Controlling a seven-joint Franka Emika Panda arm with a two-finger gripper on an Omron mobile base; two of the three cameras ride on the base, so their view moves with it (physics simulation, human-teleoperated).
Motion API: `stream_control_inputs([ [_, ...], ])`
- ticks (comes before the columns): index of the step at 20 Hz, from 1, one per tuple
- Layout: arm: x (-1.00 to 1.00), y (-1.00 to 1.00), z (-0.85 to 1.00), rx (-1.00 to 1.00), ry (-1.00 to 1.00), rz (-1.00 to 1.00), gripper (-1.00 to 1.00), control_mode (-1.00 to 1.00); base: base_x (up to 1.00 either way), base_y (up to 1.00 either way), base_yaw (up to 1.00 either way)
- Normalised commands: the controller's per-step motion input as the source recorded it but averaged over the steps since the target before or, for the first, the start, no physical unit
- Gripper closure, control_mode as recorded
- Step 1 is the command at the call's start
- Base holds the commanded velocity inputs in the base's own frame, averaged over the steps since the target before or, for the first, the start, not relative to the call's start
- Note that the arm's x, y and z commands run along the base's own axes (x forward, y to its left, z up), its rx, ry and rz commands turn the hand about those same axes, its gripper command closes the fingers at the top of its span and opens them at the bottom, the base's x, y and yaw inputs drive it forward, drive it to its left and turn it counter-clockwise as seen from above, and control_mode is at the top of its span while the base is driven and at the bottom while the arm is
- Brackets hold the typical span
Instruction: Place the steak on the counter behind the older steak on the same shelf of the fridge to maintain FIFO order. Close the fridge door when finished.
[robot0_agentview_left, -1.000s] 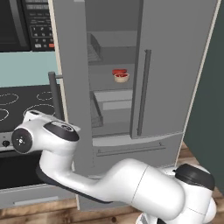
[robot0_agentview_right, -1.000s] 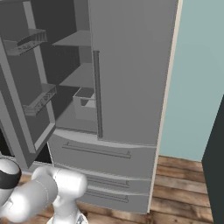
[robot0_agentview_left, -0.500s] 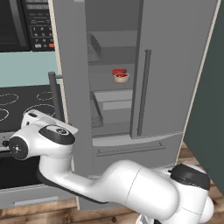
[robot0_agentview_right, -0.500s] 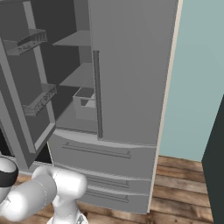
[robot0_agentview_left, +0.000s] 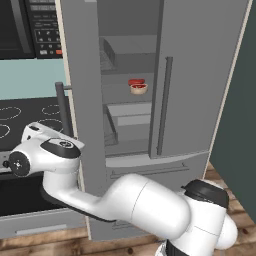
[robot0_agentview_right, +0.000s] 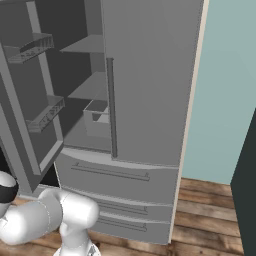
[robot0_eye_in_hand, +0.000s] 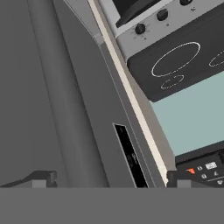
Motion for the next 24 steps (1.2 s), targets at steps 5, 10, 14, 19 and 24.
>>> stream_control_inputs([
  [5,0.29,0.20,-0.07,0.00,0.00,-0.04,-1.00,-1.00,0.00,0.00,0.00],
  [10,0.01,-0.25,-0.11,0.00,0.00,-0.08,-1.00,-1.00,0.00,0.00,0.00],
  [14,0.00,-0.62,-0.02,0.00,0.00,-0.10,-1.00,-1.00,0.00,0.00,0.00],
  [19,0.00,-0.72,0.00,0.00,0.00,-0.10,-1.00,-1.00,0.00,0.00,0.00],
  [24,0.02,-0.72,0.00,0.00,0.00,-0.11,-1.00,-1.00,0.00,0.00,0.00],
])
